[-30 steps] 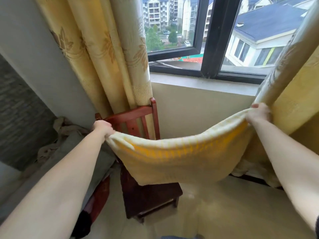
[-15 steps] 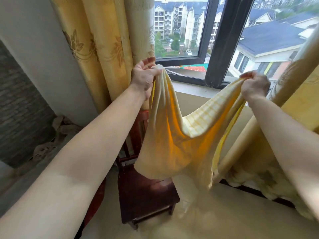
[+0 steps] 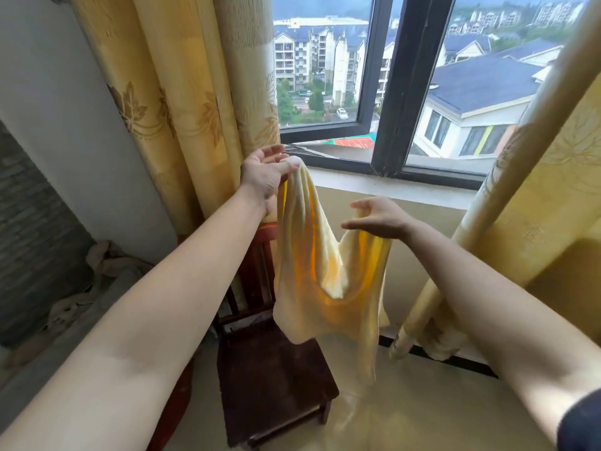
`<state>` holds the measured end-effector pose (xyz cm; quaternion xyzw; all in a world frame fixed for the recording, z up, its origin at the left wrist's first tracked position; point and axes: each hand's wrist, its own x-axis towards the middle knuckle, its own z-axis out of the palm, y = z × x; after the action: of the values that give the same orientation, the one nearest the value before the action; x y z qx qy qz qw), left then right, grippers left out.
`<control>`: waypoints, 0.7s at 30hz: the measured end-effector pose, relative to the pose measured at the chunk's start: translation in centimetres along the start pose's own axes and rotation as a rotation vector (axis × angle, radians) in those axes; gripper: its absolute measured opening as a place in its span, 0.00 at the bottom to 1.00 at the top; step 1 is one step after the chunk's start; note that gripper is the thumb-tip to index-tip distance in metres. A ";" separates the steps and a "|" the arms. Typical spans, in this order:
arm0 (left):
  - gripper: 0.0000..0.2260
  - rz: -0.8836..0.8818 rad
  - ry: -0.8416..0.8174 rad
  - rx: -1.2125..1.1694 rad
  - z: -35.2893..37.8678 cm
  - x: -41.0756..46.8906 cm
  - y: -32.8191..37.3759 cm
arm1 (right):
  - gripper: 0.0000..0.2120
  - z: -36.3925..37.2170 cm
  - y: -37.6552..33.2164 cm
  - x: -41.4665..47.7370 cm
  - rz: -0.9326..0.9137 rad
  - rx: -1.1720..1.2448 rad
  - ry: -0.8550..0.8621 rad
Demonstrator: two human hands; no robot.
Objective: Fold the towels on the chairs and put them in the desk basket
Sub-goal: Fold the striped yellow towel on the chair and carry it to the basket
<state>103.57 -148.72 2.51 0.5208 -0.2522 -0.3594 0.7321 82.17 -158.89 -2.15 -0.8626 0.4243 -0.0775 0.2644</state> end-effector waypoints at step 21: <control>0.07 0.143 -0.201 1.374 -7.9 -0.8 -2.0 | 0.20 4.2 0.4 2.3 -0.050 -0.199 0.114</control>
<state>108.47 -143.87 -1.99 0.8123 -0.5225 -0.1158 0.2319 84.80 -159.24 -6.15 -0.8890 0.4227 -0.0905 0.1509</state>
